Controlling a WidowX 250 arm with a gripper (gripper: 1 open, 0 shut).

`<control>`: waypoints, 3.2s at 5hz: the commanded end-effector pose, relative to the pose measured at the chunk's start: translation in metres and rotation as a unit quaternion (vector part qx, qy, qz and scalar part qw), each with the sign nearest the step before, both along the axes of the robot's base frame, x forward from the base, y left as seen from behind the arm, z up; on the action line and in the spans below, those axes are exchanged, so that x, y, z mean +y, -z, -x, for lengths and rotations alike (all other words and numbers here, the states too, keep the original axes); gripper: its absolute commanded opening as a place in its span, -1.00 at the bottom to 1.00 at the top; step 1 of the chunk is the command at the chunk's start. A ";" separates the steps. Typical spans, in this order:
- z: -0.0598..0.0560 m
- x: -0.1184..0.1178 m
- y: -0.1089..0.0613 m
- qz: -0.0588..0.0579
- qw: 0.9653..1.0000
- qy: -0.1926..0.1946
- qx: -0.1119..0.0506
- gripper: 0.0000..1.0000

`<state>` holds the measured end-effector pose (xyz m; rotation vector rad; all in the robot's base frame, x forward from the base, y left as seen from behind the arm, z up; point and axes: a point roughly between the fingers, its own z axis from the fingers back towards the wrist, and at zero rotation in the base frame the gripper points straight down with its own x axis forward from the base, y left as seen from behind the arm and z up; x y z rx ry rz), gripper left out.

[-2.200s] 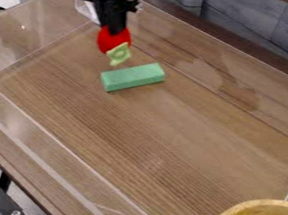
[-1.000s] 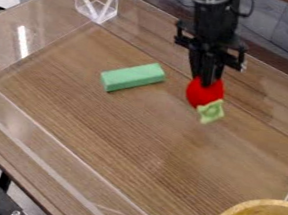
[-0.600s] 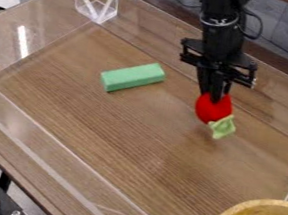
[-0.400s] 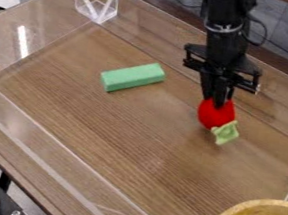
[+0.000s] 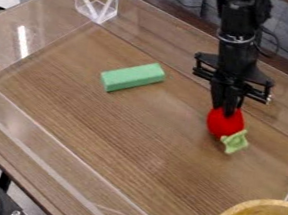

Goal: Move the red fruit to the right

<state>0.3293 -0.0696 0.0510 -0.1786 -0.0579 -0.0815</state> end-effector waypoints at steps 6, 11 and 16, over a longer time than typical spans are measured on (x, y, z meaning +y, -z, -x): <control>-0.015 0.003 -0.056 0.000 0.998 0.060 -0.024 -1.00; -0.009 0.014 -0.047 0.007 0.994 0.102 -0.036 1.00; -0.018 0.007 -0.022 -0.003 0.997 0.067 -0.032 1.00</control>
